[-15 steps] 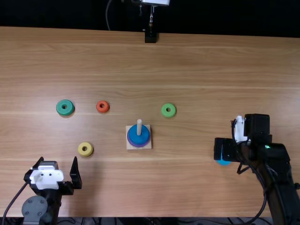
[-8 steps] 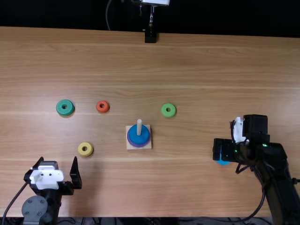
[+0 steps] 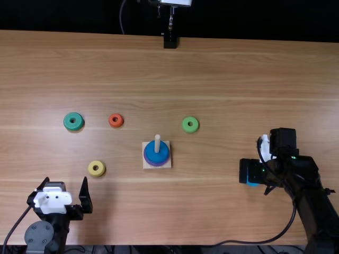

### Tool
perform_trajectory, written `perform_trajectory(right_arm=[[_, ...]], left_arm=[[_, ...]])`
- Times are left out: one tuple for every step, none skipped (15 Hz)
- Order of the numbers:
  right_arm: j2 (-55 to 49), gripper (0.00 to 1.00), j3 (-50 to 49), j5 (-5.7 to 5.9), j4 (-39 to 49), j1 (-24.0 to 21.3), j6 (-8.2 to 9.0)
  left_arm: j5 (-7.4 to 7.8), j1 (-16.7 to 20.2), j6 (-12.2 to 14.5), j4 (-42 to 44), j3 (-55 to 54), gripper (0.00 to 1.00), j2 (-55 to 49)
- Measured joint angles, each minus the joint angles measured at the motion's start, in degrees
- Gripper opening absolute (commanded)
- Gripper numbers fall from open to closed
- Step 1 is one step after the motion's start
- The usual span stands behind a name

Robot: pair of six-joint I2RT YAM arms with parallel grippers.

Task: Build the Hanoi tower: stack the rings onto the peg from bottom to top in this color order: purple, dark blue, light blue, dark green, light green, yellow, orange.

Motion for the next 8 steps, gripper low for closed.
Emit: perform_trajectory(right_arm=[[0.0,1.00,0.0,0.28,0.0,0.0,-0.02],[0.0,1.00,0.0,0.50,0.0,0.0,0.00],[0.0,1.00,0.0,0.70,0.0,0.0,0.00],[0.0,1.00,0.0,0.72,0.0,0.0,-0.02],[0.1,1.00,0.0,0.72,0.1,0.0,0.02],[0.9,1.00,0.0,0.70,0.2,0.0,0.00],[2.1,1.00,0.0,0.72,0.5,0.2,0.04],[3.1,1.00,0.0,0.79,1.2,0.6,0.09]], left_arm=[[0.00,0.0,0.0,0.0,0.0,1.00,0.0],[0.04,0.0,0.0,0.0,0.0,1.00,0.0],[0.00,0.0,0.0,0.0,0.0,1.00,0.0],[0.02,0.0,0.0,0.0,0.0,1.00,0.0],[-0.02,0.0,0.0,0.0,0.0,1.00,0.0],[0.02,0.0,0.0,0.0,0.0,1.00,0.0],[0.00,0.0,0.0,0.0,0.0,1.00,0.0],[0.00,0.0,0.0,0.0,0.0,1.00,0.0]])
